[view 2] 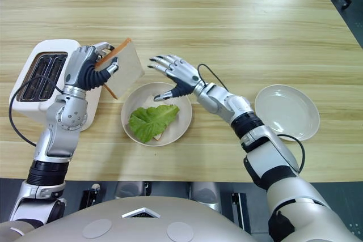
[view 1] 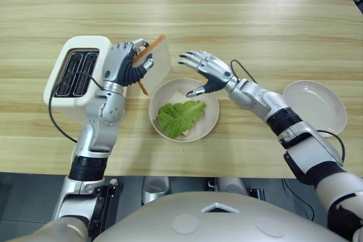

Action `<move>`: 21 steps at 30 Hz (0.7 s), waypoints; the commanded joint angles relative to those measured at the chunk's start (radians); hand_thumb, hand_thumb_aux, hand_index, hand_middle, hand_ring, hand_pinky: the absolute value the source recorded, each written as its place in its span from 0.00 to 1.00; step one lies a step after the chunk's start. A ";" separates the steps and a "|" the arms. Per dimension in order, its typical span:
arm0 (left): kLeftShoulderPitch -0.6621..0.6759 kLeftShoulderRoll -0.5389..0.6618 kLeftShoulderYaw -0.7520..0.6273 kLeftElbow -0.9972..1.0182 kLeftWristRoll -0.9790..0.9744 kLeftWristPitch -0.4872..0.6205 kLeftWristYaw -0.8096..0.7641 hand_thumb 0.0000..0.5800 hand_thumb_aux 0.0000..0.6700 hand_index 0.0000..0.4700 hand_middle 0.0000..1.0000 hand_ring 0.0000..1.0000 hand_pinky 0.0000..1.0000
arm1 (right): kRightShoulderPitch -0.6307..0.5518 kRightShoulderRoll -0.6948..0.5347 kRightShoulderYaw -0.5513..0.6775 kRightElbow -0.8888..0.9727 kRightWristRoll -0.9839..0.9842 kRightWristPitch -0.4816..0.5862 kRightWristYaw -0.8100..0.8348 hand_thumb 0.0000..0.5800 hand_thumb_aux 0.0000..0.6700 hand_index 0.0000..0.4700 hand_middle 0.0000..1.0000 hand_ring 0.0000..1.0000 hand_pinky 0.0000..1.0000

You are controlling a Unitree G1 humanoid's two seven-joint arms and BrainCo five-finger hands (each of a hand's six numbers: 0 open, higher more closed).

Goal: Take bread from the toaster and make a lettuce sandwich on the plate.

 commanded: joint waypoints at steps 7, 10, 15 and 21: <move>0.003 -0.031 0.056 0.002 -0.408 0.132 -0.266 1.00 1.00 0.98 1.00 1.00 1.00 | 0.036 -0.139 -0.310 -0.138 0.105 0.111 -0.190 0.00 0.00 0.00 0.00 0.00 0.00; 0.035 -0.074 0.039 -0.053 -0.451 0.190 -0.268 1.00 1.00 0.98 1.00 1.00 1.00 | 0.096 -0.133 -0.315 -0.212 0.095 0.100 -0.191 0.00 0.00 0.00 0.00 0.00 0.00; 0.064 -0.021 -0.073 -0.028 -0.467 0.196 -0.415 1.00 1.00 0.98 1.00 1.00 1.00 | 0.182 -0.104 -0.291 -0.243 0.100 0.084 -0.154 0.00 0.00 0.00 0.00 0.00 0.00; -0.103 0.117 -0.151 0.139 -0.499 0.120 -0.660 1.00 1.00 0.98 1.00 1.00 1.00 | 0.235 -0.095 -0.279 -0.254 0.099 0.070 -0.127 0.00 0.00 0.00 0.00 0.00 0.00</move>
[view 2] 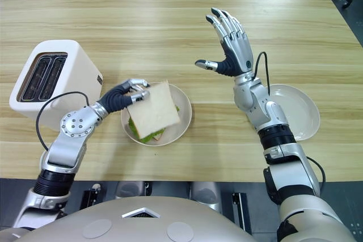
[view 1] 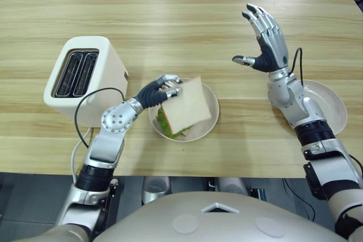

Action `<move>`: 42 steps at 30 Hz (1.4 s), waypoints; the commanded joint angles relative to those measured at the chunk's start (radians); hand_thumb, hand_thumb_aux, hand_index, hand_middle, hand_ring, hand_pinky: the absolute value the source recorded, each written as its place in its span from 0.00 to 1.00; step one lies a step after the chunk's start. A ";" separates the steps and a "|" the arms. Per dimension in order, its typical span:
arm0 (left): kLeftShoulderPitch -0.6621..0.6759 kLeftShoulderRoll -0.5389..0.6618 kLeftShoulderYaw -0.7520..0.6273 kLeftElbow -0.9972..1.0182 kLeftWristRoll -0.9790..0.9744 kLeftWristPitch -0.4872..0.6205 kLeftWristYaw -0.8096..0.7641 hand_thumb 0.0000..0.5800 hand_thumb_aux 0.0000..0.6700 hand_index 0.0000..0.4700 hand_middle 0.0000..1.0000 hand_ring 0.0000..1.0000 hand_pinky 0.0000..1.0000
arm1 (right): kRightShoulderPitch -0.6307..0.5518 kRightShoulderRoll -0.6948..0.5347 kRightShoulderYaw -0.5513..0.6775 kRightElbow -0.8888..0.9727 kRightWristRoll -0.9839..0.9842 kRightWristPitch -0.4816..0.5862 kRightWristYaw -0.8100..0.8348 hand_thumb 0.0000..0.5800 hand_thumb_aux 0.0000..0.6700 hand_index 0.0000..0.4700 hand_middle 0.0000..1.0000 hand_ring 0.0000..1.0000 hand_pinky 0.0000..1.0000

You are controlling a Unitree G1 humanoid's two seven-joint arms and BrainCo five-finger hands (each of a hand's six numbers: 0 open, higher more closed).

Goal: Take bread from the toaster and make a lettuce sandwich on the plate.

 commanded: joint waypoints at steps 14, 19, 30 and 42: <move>-0.567 0.023 -0.154 0.531 -0.062 -0.091 -0.537 1.00 1.00 0.98 1.00 1.00 1.00 | 0.106 0.038 0.068 -0.048 -0.014 -0.079 0.079 0.00 0.00 0.00 0.00 0.00 0.00; -0.624 0.000 -0.184 0.671 -0.021 -0.125 -0.576 1.00 1.00 0.98 1.00 1.00 1.00 | 0.165 0.002 0.048 -0.124 -0.009 -0.176 0.054 0.00 0.00 0.00 0.00 0.00 0.00; -0.656 -0.031 -0.200 0.913 0.048 -0.205 -0.605 1.00 1.00 0.98 1.00 1.00 1.00 | 0.231 -0.016 0.032 -0.176 -0.022 -0.252 0.050 0.00 0.00 0.00 0.00 0.00 0.00; -0.688 -0.081 -0.195 0.977 0.112 -0.288 -0.526 1.00 1.00 0.98 1.00 1.00 1.00 | 0.335 -0.053 0.076 -0.256 -0.053 -0.452 0.117 0.00 0.00 0.00 0.00 0.00 0.00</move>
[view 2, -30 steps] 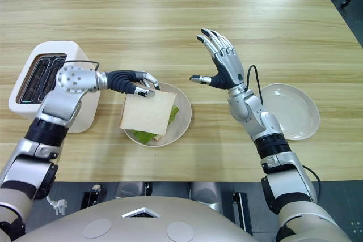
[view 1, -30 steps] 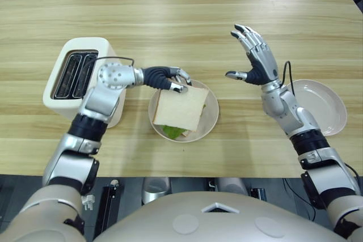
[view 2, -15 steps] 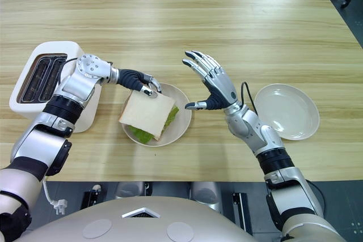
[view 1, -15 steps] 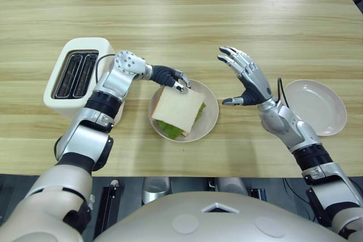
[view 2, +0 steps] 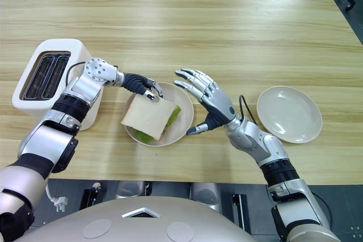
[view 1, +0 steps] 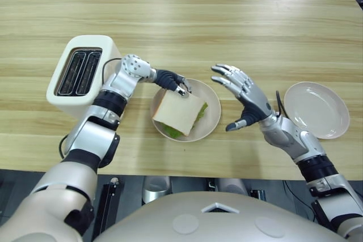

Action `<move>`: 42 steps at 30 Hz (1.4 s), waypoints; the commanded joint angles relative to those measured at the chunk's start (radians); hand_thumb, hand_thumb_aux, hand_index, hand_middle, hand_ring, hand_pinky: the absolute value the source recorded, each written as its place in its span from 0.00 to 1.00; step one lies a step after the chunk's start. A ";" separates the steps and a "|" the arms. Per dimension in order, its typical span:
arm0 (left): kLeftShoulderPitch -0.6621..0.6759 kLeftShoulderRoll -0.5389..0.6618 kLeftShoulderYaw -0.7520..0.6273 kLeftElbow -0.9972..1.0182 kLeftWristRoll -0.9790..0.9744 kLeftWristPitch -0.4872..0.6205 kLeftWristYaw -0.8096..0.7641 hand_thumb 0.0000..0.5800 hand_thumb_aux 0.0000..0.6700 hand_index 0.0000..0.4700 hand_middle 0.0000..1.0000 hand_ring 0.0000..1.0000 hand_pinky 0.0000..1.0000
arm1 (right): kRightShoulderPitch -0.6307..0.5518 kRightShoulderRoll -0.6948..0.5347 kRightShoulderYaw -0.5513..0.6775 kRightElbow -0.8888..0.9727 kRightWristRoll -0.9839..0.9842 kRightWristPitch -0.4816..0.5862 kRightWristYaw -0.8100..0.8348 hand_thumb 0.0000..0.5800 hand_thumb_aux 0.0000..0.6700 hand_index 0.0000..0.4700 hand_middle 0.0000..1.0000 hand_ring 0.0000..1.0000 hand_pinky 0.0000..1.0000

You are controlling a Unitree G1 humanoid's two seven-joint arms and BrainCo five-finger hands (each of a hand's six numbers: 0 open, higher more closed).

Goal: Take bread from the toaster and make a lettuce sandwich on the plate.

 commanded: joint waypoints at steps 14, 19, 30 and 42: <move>-0.025 -0.013 -0.016 0.065 0.074 -0.052 0.049 1.00 1.00 0.98 1.00 1.00 1.00 | -0.016 0.016 0.125 0.058 -0.041 -0.036 0.249 0.00 0.00 0.00 0.00 0.00 0.00; -0.017 -0.013 -0.014 0.077 0.093 -0.068 0.062 1.00 1.00 0.98 1.00 1.00 1.00 | -0.061 0.072 0.149 0.069 -0.155 0.062 0.225 0.00 0.00 0.00 0.00 0.00 0.00; -0.014 -0.036 -0.021 0.120 0.137 -0.108 0.108 1.00 1.00 0.98 1.00 1.00 1.00 | -0.173 0.158 0.264 0.175 -0.270 0.148 0.194 0.00 0.00 0.00 0.00 0.00 0.00; -0.033 -0.071 -0.012 0.154 0.155 -0.132 0.158 0.82 0.58 0.56 1.00 1.00 1.00 | -0.163 0.187 0.371 0.242 -0.208 0.191 0.388 0.00 0.00 0.00 0.00 0.00 0.00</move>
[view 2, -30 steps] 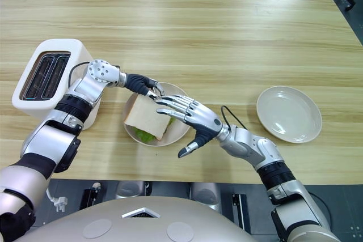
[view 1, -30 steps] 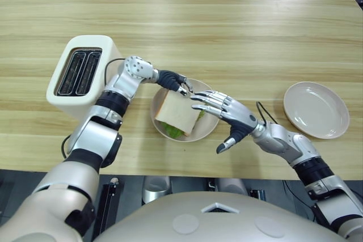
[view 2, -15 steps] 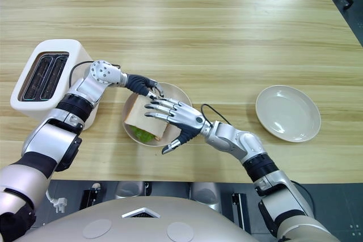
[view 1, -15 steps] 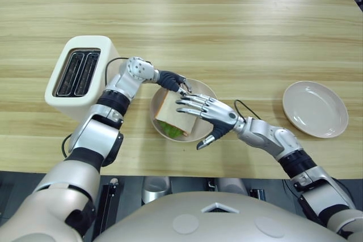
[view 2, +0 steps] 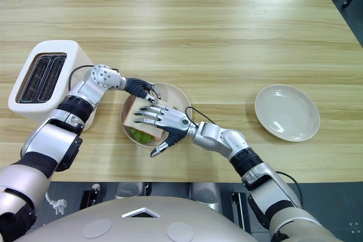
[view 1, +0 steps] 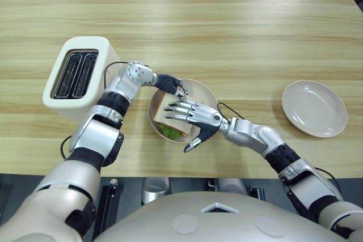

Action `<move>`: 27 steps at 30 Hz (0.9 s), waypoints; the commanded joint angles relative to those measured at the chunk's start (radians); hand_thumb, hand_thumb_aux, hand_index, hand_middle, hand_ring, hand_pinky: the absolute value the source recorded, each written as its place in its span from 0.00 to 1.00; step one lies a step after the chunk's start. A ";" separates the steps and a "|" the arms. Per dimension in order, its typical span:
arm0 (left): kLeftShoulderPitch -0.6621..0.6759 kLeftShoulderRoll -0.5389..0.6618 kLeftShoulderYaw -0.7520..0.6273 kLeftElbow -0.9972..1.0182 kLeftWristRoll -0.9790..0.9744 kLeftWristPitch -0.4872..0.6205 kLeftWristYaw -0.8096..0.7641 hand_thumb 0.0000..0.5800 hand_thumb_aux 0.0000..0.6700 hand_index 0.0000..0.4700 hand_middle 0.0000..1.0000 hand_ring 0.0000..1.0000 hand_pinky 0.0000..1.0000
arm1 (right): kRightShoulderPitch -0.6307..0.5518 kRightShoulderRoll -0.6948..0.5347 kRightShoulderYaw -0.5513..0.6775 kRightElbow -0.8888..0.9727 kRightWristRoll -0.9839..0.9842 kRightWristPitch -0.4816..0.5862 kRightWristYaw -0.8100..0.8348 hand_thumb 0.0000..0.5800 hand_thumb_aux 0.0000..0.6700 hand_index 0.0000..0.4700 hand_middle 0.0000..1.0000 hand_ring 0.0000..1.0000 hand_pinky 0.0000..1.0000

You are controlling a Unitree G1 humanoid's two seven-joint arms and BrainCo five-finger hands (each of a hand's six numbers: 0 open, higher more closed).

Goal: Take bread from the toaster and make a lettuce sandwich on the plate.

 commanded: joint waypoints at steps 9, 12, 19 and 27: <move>-0.086 -0.061 0.037 0.017 0.025 -0.083 0.254 0.00 0.00 0.00 0.00 0.00 0.00 | 0.037 -0.069 0.078 0.039 0.103 0.119 0.400 0.00 0.00 0.00 0.00 0.00 0.00; -0.098 -0.056 0.038 0.004 0.031 -0.112 0.289 0.00 0.00 0.00 0.00 0.00 0.00 | 0.044 -0.080 0.079 0.040 0.131 0.130 0.435 0.00 0.00 0.00 0.00 0.00 0.00; -0.179 0.015 0.044 -0.097 0.148 -0.159 0.549 0.00 0.00 0.00 0.00 0.00 0.00 | 0.056 -0.118 0.062 0.009 0.185 0.140 0.500 0.00 0.00 0.00 0.00 0.00 0.00; -0.168 0.144 0.065 -0.357 0.346 -0.111 0.861 0.00 0.00 0.00 0.00 0.00 0.00 | 0.026 -0.114 0.026 -0.002 0.153 0.149 0.376 0.00 0.00 0.00 0.00 0.00 0.00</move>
